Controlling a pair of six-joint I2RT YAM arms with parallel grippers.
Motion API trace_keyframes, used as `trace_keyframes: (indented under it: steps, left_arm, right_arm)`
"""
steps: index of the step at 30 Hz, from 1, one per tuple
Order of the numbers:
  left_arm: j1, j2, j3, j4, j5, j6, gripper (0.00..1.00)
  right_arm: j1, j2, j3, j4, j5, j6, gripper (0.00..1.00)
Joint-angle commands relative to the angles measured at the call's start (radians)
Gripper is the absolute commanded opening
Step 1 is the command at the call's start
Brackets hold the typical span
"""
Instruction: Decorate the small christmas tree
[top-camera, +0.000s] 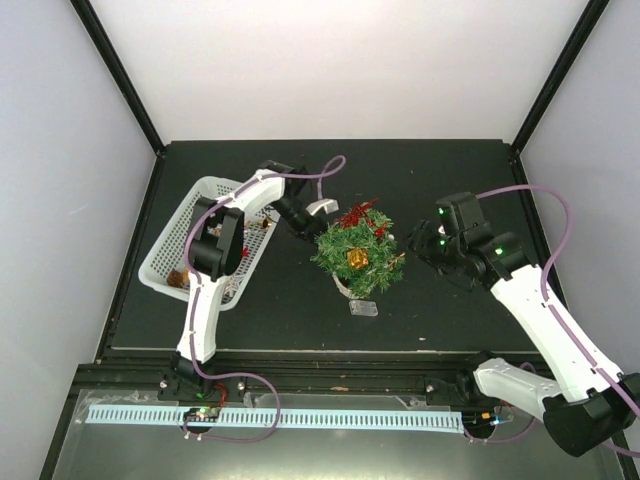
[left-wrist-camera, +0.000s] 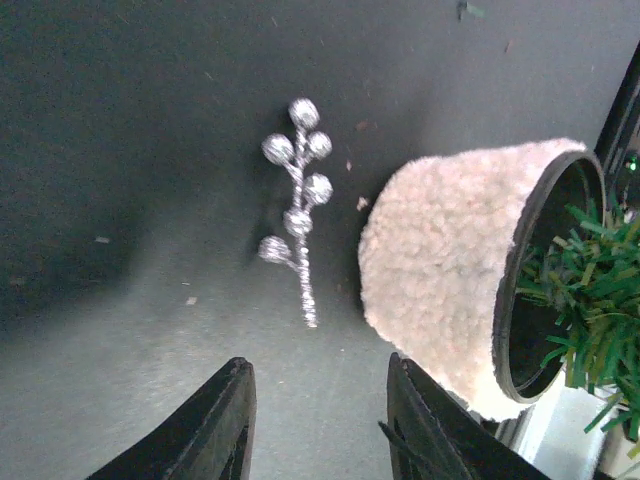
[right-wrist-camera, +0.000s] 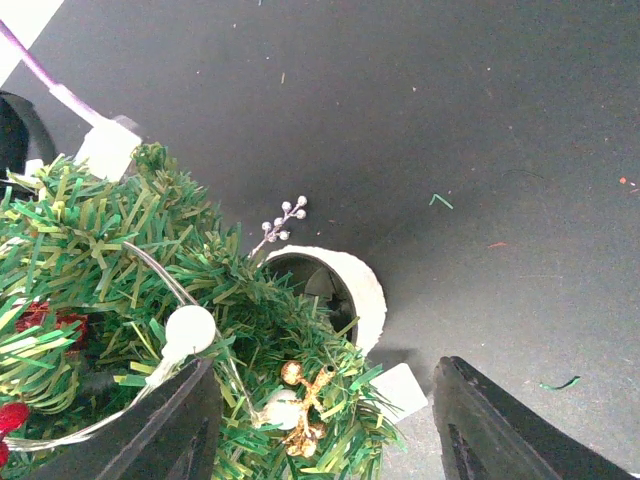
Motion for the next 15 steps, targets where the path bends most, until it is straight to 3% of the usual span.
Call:
trace_keyframes:
  steps: [1,15]
  left_arm:
    - [-0.042,0.028,0.039,-0.060,0.030,0.027,0.39]
    - [-0.067,0.113,0.087,-0.102,0.036,0.026,0.39]
  right_arm:
    - [-0.007,0.013,0.029,-0.015,0.018,-0.001,0.60]
    - [-0.007,0.013,-0.004,0.006,0.001,0.004,0.60]
